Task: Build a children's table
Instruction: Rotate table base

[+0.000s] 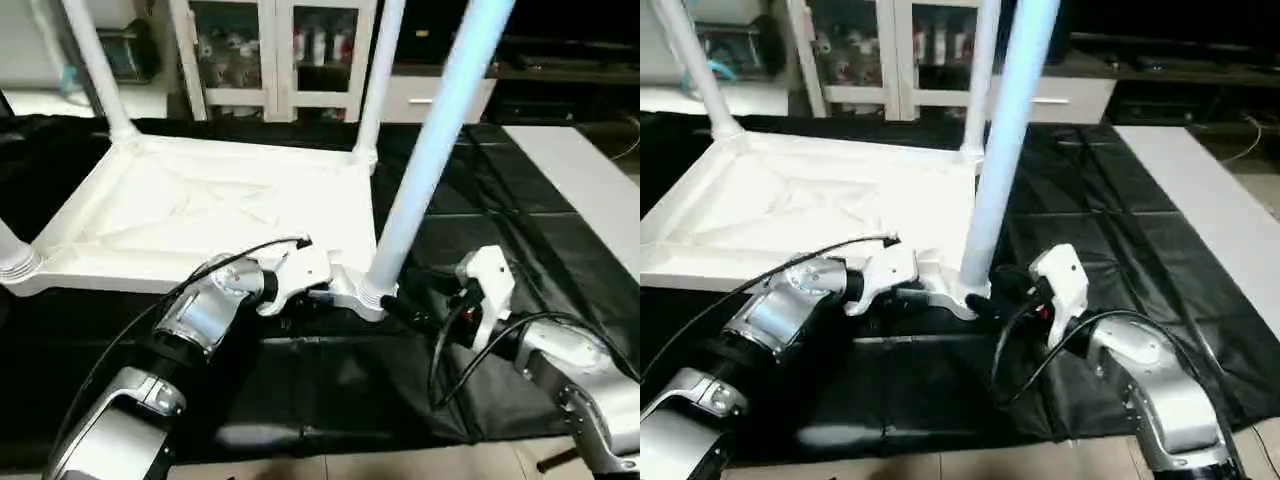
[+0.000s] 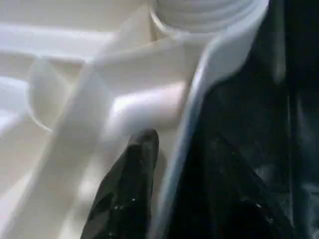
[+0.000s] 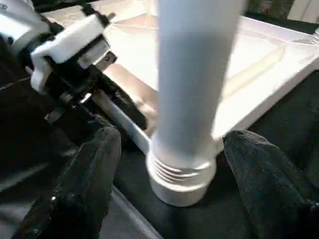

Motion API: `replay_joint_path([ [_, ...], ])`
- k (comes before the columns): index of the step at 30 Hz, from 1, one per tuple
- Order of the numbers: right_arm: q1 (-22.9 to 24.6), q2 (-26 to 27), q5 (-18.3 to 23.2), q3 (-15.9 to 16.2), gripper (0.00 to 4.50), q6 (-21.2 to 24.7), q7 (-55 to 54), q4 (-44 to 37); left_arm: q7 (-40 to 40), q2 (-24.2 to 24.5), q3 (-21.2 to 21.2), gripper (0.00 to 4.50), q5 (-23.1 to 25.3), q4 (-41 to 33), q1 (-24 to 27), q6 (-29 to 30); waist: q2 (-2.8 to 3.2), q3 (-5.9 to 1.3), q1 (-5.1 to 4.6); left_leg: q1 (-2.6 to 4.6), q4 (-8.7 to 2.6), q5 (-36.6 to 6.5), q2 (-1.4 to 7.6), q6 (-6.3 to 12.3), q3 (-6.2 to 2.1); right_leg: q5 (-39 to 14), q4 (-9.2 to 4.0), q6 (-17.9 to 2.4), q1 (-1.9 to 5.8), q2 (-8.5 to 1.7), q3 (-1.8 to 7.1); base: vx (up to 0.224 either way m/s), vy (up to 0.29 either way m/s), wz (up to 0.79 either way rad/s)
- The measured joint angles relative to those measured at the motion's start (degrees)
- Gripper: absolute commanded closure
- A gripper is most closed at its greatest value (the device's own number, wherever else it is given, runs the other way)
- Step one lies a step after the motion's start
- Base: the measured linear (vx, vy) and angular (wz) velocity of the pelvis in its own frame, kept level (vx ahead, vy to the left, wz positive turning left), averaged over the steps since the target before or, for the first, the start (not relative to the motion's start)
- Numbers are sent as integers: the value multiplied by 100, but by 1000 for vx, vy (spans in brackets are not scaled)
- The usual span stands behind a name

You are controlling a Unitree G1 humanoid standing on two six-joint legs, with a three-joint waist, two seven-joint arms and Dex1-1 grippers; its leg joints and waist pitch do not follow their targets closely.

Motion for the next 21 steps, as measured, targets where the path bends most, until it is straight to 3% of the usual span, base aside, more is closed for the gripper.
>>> replay_joint_path([
  [10,15,-27,16,-2,93,0,90,-3,-194,8,-8,304,-128,486,-263,-177,9,7,27,-4,8,6,-1,-10,0,10,4,-5,-1,-2,4,0,0,0],
  [21,163,-90,138,-32,93,21,167,-49,-602,-51,71,304,-383,1520,-738,-1076,37,25,84,-41,29,6,-1,-8,-2,11,3,-6,-7,-11,-7,0,0,0],
])
